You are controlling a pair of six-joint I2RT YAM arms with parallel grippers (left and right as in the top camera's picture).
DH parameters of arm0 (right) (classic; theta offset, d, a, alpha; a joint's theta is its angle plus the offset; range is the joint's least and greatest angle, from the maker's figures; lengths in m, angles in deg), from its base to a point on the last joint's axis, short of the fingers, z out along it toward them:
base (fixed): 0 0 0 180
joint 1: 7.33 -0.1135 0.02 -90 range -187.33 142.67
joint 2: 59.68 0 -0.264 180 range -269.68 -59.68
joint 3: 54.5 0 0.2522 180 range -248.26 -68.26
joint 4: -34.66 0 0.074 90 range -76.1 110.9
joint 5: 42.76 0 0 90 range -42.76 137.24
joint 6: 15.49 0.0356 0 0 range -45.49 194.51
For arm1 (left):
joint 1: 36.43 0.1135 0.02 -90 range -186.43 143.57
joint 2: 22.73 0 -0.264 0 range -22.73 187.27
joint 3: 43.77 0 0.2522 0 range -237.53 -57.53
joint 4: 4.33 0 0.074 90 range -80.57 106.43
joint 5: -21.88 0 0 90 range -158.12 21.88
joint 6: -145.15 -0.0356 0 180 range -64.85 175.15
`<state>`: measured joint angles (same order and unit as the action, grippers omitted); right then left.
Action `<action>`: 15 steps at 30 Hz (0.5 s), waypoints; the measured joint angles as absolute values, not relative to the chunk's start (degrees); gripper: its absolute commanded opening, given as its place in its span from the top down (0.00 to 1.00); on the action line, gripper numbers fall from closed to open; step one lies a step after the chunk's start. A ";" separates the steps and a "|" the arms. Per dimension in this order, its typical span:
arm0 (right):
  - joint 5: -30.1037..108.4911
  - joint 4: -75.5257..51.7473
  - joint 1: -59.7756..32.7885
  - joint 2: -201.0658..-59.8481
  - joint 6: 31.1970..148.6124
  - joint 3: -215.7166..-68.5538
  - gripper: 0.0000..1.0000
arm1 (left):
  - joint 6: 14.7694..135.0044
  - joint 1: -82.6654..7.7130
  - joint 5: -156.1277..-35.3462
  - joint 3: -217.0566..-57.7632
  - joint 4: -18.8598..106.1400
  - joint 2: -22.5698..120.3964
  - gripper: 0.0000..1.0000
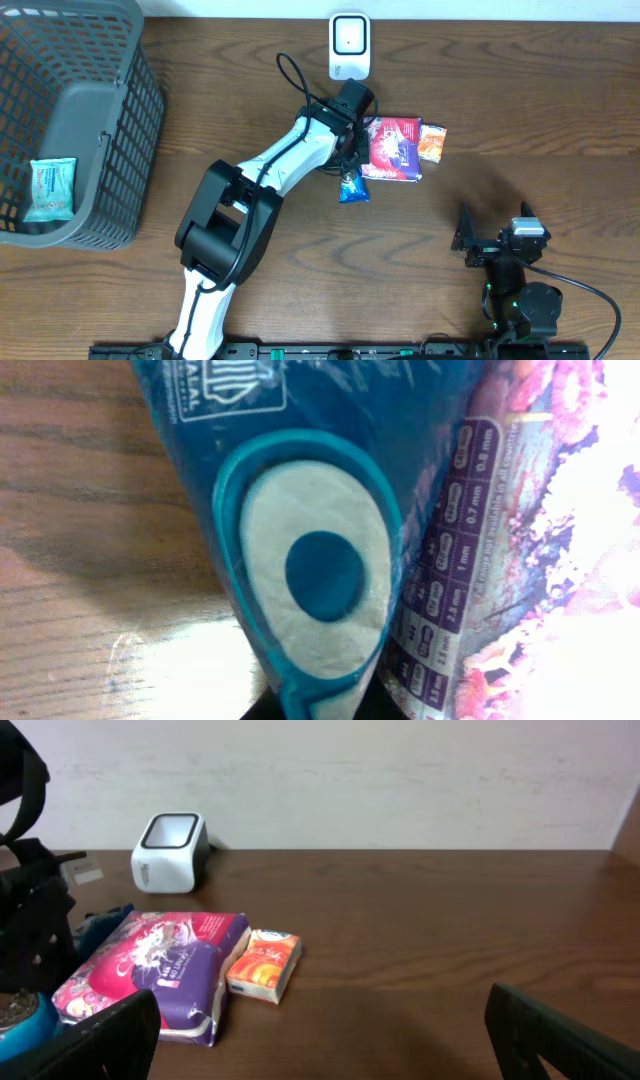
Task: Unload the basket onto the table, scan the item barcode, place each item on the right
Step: 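Carry the Oreo pack to the scanner with the left gripper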
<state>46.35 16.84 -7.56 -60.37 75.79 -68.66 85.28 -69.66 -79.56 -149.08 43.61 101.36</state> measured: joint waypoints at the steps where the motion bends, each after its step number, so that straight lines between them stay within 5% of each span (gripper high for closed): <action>1: 46.35 16.84 -7.56 -60.37 75.79 -68.66 0.01 | 84.86 -69.57 -78.51 -149.08 43.89 101.36 0.92; 15: 46.35 16.84 -7.56 -60.37 75.79 -68.66 0.01 | 82.92 -66.91 -64.13 -149.17 46.91 101.32 0.83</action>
